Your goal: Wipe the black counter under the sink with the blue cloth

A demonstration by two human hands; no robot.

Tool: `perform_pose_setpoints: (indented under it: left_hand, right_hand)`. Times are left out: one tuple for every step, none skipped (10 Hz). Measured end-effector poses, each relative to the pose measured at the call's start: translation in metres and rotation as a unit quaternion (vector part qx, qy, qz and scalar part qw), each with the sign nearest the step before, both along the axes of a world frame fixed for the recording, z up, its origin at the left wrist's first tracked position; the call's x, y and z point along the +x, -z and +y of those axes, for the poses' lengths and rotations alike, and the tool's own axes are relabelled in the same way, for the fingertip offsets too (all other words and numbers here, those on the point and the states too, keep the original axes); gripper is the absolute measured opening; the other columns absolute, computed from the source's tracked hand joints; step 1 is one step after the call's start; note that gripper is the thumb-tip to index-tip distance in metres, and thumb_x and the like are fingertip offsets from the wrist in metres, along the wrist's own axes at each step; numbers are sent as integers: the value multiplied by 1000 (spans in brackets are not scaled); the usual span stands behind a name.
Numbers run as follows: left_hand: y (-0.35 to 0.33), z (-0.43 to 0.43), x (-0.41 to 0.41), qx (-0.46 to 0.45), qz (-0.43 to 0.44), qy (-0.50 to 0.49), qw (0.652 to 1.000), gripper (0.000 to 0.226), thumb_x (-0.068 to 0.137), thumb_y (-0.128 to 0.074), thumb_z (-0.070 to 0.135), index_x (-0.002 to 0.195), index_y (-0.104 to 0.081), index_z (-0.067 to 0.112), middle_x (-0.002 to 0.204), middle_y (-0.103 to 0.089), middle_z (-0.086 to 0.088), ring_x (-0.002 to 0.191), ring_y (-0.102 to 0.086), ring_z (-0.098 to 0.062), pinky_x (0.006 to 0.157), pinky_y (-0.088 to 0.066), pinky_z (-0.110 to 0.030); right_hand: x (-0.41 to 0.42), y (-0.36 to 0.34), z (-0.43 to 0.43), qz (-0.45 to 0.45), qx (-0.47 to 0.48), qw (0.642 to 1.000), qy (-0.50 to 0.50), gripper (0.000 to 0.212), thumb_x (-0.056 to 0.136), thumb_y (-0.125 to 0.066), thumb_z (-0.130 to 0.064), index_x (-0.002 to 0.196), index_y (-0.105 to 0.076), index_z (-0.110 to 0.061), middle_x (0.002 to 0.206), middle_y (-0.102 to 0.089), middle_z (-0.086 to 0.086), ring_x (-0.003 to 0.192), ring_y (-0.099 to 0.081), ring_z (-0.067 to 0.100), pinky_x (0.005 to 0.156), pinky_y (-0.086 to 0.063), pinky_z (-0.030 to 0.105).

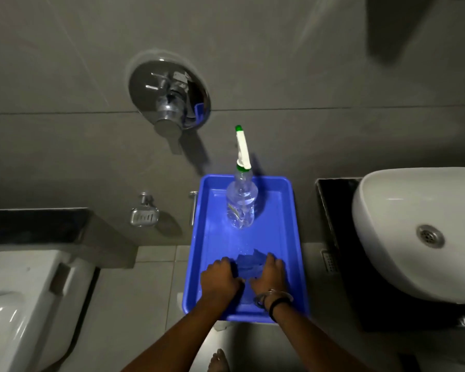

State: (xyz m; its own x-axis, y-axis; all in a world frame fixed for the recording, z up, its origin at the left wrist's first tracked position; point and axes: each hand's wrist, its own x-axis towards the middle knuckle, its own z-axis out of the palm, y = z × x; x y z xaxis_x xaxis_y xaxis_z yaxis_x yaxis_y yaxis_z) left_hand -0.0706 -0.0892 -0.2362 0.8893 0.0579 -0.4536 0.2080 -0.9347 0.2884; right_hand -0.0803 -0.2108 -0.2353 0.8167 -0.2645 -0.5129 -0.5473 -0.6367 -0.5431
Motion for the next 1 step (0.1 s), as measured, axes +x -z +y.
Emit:
perform_pose_setpoints:
  left_hand:
    - [-23, 17, 15, 67, -113, 76, 988, 65, 88, -63, 51, 138, -44, 14, 129, -57, -9, 118, -56, -32, 91, -46, -42]
  right_hand:
    - [5, -23, -1, -81, -172, 978, -88, 73, 82, -61, -39, 142, -30, -12, 148, -31, 14, 135, -33, 33, 106, -40, 45]
